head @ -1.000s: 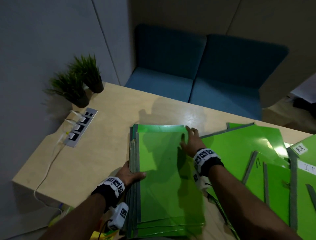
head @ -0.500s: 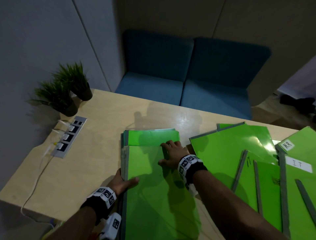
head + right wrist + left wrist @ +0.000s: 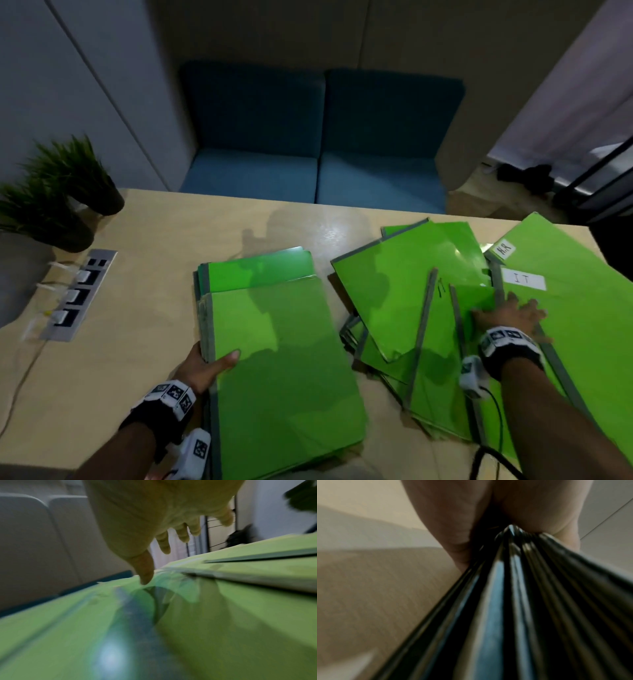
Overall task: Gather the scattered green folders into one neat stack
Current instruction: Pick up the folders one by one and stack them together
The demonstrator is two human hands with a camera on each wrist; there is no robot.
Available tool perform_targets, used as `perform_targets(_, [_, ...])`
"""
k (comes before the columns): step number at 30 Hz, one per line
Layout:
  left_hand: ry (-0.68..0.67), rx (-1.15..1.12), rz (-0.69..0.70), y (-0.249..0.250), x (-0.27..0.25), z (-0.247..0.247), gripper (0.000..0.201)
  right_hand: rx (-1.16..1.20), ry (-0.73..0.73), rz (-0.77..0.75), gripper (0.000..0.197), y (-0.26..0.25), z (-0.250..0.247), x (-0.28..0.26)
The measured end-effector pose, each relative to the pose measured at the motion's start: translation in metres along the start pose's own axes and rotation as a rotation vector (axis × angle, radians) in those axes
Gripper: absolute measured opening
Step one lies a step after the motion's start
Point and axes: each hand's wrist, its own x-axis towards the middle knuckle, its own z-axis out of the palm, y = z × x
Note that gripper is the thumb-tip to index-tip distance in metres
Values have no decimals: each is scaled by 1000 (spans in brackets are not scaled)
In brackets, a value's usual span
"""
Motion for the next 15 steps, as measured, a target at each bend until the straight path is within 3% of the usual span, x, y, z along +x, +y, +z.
perform_targets(4, [21,-25,-6,-19,20,-4,123,-27,-154,6,93,61,12,3])
perform_targets(9, [23,-13,-14,-36,40,-7,120,-243,-27,-205,66,67,15,-10])
perform_targets(11, [17,-58,-26,-20,26,-6,110,-265,5,-255,59,72,15,-9])
perform_targets(15, [-63,-176,-46,10,-7,2,78,-107,-110,-205,66,75,20,-6])
